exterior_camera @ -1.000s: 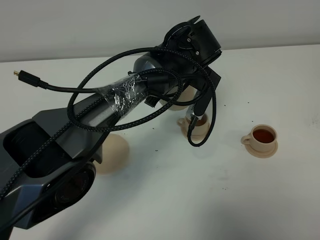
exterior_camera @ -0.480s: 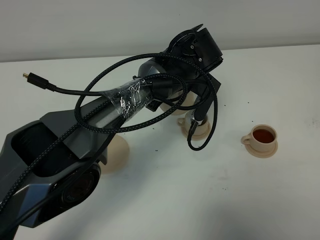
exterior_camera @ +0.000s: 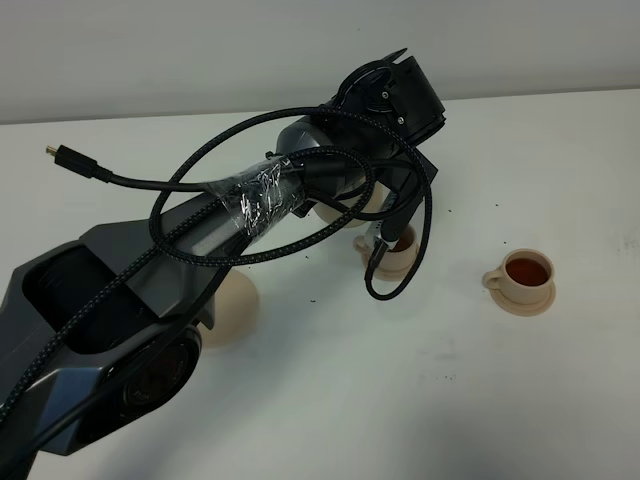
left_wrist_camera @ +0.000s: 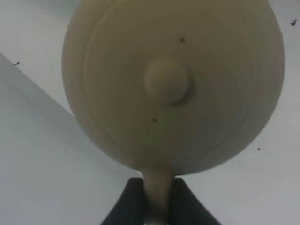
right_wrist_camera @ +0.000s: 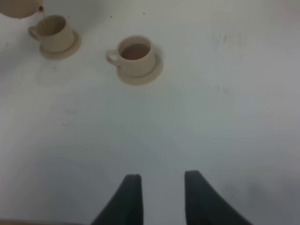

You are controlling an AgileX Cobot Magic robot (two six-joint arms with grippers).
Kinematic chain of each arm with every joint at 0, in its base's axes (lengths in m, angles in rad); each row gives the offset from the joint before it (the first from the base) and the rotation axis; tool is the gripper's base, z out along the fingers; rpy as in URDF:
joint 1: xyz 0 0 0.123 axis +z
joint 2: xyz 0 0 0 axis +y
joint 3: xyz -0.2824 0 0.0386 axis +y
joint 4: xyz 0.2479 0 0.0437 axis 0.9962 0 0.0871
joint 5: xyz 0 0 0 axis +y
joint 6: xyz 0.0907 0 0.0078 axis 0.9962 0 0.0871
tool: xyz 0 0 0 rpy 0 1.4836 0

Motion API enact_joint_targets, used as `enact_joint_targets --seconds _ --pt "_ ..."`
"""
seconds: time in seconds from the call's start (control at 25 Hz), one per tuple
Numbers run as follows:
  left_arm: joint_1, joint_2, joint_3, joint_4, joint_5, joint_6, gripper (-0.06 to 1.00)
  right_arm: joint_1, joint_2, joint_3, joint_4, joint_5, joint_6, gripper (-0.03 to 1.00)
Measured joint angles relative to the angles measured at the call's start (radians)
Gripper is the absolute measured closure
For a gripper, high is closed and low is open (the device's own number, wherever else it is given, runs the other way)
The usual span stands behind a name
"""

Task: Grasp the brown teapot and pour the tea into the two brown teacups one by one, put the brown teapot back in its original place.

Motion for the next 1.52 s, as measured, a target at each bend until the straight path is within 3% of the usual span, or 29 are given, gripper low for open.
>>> enact_joint_targets --seconds 1.52 --pt "-0.040 0.001 0.000 0.101 0.000 0.025 0.82 0.000 0.000 0.000 0.000 0.000 0.000 0.73"
